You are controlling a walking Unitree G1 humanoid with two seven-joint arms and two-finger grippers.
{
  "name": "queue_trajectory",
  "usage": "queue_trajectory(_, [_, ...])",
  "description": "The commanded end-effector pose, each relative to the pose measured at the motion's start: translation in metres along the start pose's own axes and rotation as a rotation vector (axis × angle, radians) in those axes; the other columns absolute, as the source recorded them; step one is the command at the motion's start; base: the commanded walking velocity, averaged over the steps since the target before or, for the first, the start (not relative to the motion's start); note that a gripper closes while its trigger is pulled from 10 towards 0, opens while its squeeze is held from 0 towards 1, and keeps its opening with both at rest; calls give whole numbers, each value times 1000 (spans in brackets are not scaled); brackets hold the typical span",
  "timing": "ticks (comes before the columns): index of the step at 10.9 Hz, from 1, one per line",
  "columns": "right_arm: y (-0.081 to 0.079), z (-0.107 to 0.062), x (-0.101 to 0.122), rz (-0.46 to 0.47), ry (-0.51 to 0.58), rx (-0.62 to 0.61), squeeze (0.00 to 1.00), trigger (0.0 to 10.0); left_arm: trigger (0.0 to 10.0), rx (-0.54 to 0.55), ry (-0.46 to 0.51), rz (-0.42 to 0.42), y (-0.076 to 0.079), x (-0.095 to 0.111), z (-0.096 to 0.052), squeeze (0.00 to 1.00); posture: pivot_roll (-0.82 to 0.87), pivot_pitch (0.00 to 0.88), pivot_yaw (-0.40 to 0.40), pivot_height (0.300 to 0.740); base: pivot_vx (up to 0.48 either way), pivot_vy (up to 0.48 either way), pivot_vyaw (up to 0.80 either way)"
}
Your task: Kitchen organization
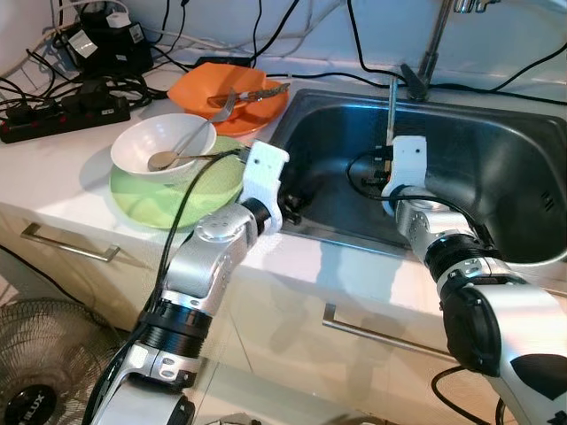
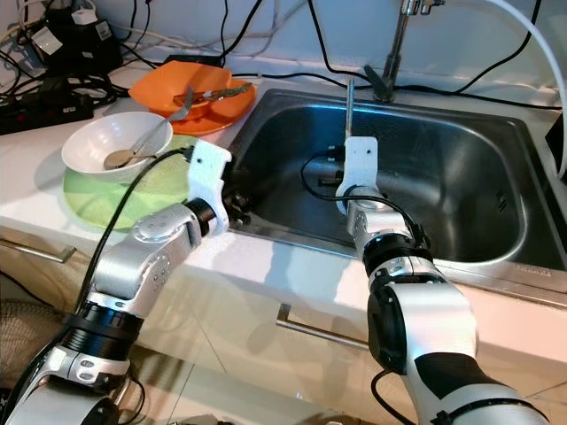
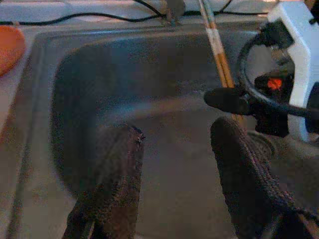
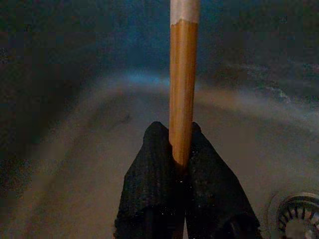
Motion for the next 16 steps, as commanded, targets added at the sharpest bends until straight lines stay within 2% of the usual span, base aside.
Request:
queue_trajectory(1, [-3,0,7,15,1,7,251,10000,10000,-7,-16,17,1,-2,-2,0,21,0,59,740,0,0,0])
queue_trajectory(2, [-4,0,6,7,-5,16,1000,10000,10000,-20,-19,23,3,-2,-2,0,18,0,60,740,0,0,0])
queue_trajectory(4, [-8,0,7,-4,11,30,1000,10000,10000,-25,-22,35,4,-2,-1,0,15,0,61,740,0,0,0])
queue_trajectory(5, [-8,0,8,-15,14,31,773,10000,10000,-25,-20,38,4,-2,-1,0,14,0,63,740,0,0,0])
queue_trajectory(6, [-10,0,13,-28,45,37,0,10000,10000,-21,-9,50,4,0,-1,0,16,0,62,740,0,0,0])
queue_trajectory(8, [-16,-4,47,-31,263,59,0,10000,10000,9,63,149,3,11,-1,0,20,0,60,740,0,0,0])
queue_trajectory(9, [-23,-12,66,-5,424,112,0,10000,10000,19,115,248,4,19,-2,0,16,0,60,740,0,0,0])
queue_trajectory(10, [-28,-21,73,-25,542,143,0,10000,10000,43,176,324,3,25,-3,0,14,0,59,740,0,0,0])
queue_trajectory(12, [-33,-38,73,-24,702,190,0,10000,10000,106,285,473,4,37,-8,0,12,0,56,740,0,0,0])
queue_trajectory(14, [-32,-58,69,-13,799,218,0,10000,10000,170,301,462,0,42,-12,0,-2,14,58,740,0,0,0])
queue_trajectory(16, [-30,-70,67,4,839,212,0,10000,10000,207,298,469,-7,42,-11,0,-5,17,60,740,0,0,0])
Point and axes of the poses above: a point about 5 cm out from each wrist's last joint towards the gripper, its own z axis pointing out of the wrist towards the gripper, its own x axis along the axis of the wrist's last joint, y = z × x, the point moved 2 cm from there along z, pointing out of the wrist towards the gripper, and after that the axes turned 13 degrees about z, right-handed, at the moved point
